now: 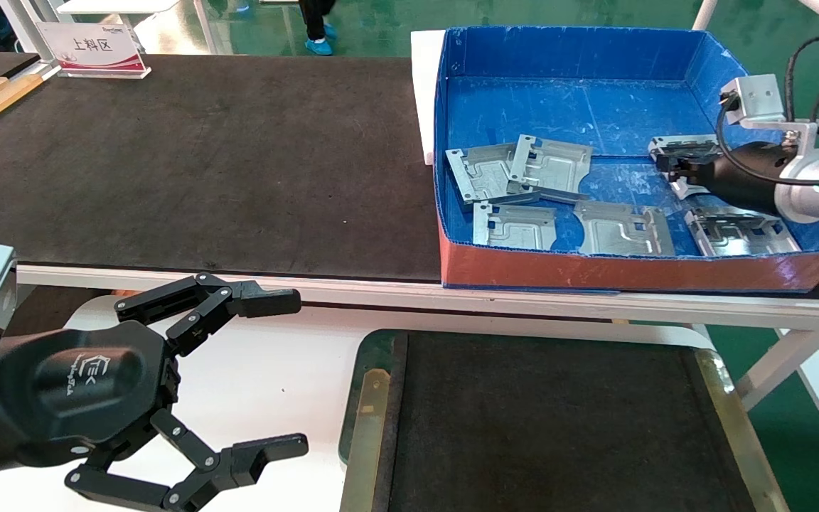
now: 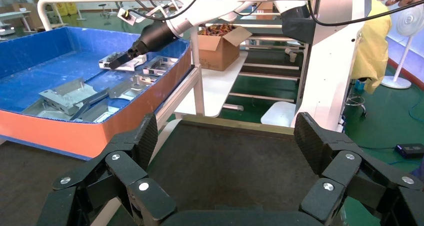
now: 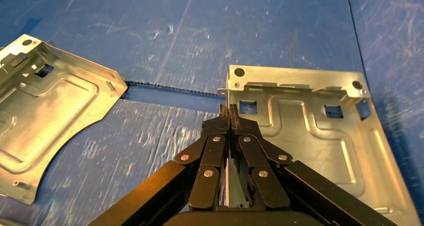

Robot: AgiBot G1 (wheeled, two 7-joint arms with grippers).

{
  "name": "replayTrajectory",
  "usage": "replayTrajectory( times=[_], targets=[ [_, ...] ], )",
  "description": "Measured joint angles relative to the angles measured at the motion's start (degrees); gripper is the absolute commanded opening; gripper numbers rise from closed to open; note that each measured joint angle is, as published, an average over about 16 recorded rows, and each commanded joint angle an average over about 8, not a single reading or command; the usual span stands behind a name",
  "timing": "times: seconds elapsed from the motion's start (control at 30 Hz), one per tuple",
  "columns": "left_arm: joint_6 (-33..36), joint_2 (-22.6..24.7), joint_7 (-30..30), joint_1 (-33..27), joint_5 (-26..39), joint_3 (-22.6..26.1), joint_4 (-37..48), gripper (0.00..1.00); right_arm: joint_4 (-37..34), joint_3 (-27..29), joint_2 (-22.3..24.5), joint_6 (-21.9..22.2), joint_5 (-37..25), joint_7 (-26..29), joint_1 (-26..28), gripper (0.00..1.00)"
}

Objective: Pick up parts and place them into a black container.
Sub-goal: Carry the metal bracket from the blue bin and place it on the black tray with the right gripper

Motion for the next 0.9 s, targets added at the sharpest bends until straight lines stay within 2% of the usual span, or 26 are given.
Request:
replayTrajectory(
  times=[0.2,0.37,0.9],
  targets=[
    [0.00,0.00,0.00,0.00,0.00,0.00,0.00,1.00,1.39,0.10,1.15,-2.79,0.17,-1.55,1.19,0.00],
    [0.00,0.00,0.00,0.00,0.00,0.00,0.00,1.00,3.13,0.25,2.94,-8.29,0.50,-3.93,2.68,0.00],
    [0.00,0.00,0.00,0.00,0.00,0.00,0.00,1.00,9.33,0.76,11.62,-41.65,2.87,-17.65,6.60,0.00]
  ],
)
